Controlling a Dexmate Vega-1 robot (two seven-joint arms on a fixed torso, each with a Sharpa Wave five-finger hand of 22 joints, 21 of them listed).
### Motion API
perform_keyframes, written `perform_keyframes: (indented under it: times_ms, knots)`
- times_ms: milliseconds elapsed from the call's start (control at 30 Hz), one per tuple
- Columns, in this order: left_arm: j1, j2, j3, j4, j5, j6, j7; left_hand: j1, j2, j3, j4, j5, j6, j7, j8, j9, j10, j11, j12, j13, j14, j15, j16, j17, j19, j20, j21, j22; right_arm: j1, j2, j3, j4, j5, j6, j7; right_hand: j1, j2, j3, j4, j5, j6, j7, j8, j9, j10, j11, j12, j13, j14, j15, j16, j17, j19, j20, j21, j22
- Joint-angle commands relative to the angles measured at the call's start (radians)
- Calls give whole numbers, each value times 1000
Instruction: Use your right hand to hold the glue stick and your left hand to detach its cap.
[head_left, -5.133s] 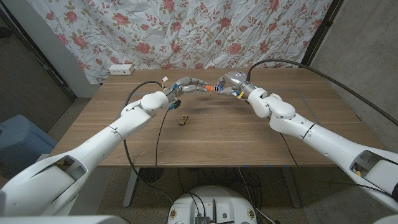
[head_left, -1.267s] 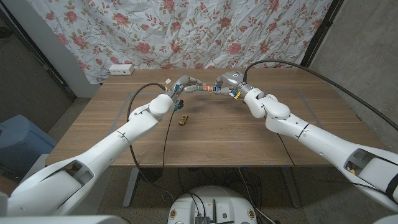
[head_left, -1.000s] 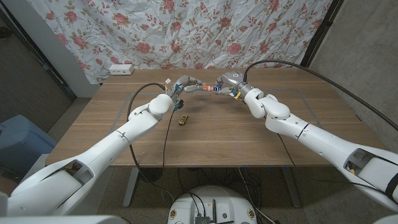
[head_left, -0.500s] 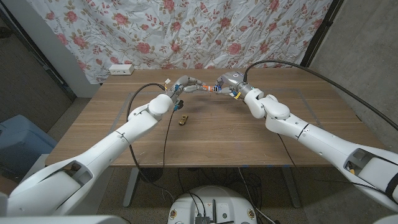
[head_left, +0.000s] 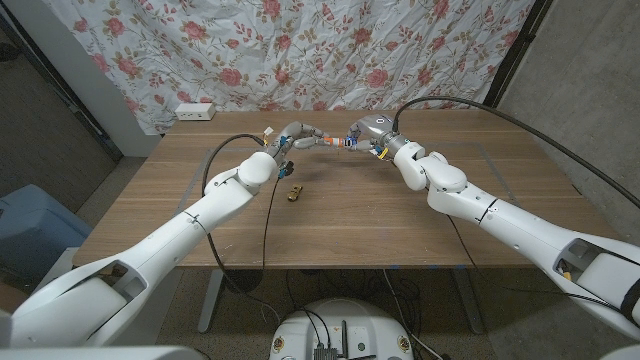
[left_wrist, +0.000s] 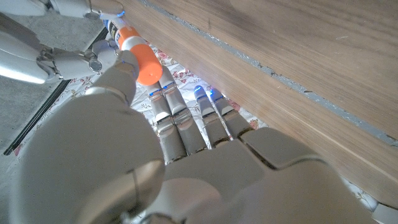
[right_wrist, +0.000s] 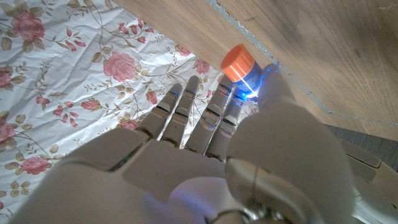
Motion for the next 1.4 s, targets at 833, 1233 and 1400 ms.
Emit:
perform_keyframes:
  times_ms: [833, 1233, 1400]
  knots:
    - [17, 31, -19, -41, 10, 33, 19, -10, 3, -17, 3, 4, -3, 5, -19, 6, 3, -28, -13, 4, -2, -100, -5, 0, -2, -8, -1, 4, -6, -26, 11, -4, -7, -1, -4, 5, 13, -9, 1, 5, 69, -23, 0, 4, 7, 0, 4, 5, 0, -122, 6, -1, 5, 3, 1, 2]
    - [37, 47, -31, -70, 5, 44, 25, -13, 5, -22, 4, 4, -11, 6, -25, 6, -4, -28, -15, 5, -8, -96, -7, 0, -6, -9, -2, 4, -12, -42, 13, -16, -20, -3, 10, 2, 13, -11, 3, 4, 70, -22, -2, 4, 6, 1, 4, 5, 2, -120, 7, -1, 7, 2, 1, 2]
    - [46, 54, -36, -72, -4, 41, 21, -15, 5, -26, 4, 4, -17, 2, -30, 7, -22, -28, -20, 5, -18, -94, -9, 0, -10, -11, -3, 4, -15, -52, 15, -26, -27, -5, 26, 1, 13, -11, 2, 5, 70, -22, -3, 4, 6, 1, 4, 5, 2, -121, 6, -1, 7, 2, 1, 3]
